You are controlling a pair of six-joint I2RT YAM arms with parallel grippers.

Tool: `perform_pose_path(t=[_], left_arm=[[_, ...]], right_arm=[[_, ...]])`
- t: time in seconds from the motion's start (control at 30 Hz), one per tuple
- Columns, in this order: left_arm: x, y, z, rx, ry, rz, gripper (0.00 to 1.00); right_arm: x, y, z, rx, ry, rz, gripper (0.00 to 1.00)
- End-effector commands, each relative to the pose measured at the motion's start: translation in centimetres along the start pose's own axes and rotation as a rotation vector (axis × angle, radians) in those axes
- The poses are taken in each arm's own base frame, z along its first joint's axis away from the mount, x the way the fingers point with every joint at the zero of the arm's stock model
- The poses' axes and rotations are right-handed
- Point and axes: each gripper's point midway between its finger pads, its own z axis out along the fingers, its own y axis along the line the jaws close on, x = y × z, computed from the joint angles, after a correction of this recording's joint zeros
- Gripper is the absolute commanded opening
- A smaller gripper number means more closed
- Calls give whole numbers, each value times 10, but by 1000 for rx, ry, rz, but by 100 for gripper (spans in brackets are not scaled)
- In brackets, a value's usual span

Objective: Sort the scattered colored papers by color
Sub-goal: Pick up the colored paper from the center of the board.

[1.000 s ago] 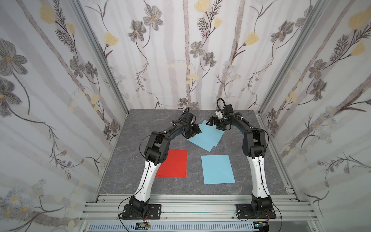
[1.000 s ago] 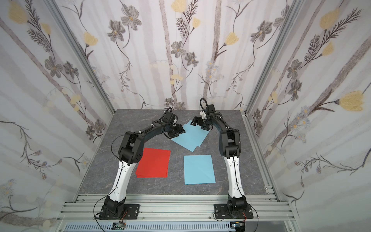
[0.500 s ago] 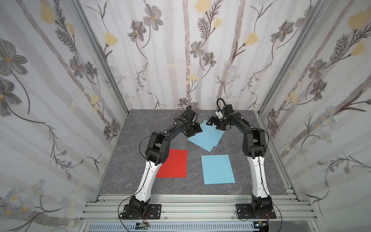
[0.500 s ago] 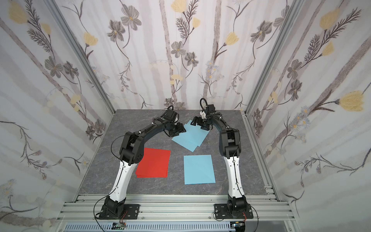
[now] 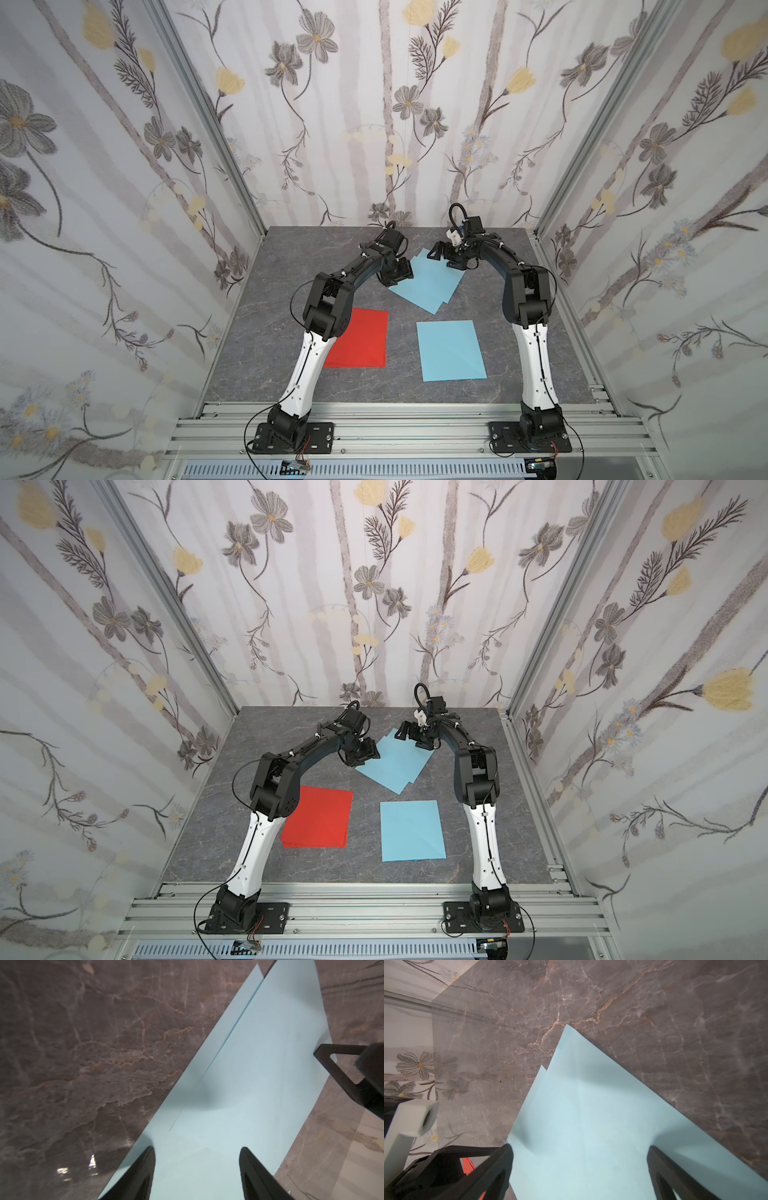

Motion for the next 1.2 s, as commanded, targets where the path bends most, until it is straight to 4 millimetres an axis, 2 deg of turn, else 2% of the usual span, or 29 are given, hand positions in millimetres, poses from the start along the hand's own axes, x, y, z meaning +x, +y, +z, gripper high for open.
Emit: perform_pose_path(t=[0.0, 0.43, 0.63, 0.7, 0.83, 0.9, 1.0, 1.17], left_arm=[[7, 6, 12, -33, 17, -9, 65], [2, -13, 24, -8, 22, 3, 65], [5, -14, 28, 0, 28, -4, 65], [4, -22, 31, 51, 30, -24, 65], [0, -53, 36, 261, 12, -86, 63], [-5, -61, 37, 355, -10, -133, 63], [-11, -64, 38, 478, -53, -219, 63], [-16, -62, 30, 565, -108, -285, 63]], right_arm=[[26, -19, 5, 73, 88, 65, 100], [27, -19, 3, 71, 90, 68, 100], [30, -21, 3, 73, 96, 70, 100], [32, -22, 4, 74, 101, 70, 100], [36, -25, 6, 80, 111, 72, 100], [36, -24, 6, 77, 111, 70, 100], [37, -25, 6, 77, 115, 71, 100], [38, -27, 6, 79, 118, 67, 100]])
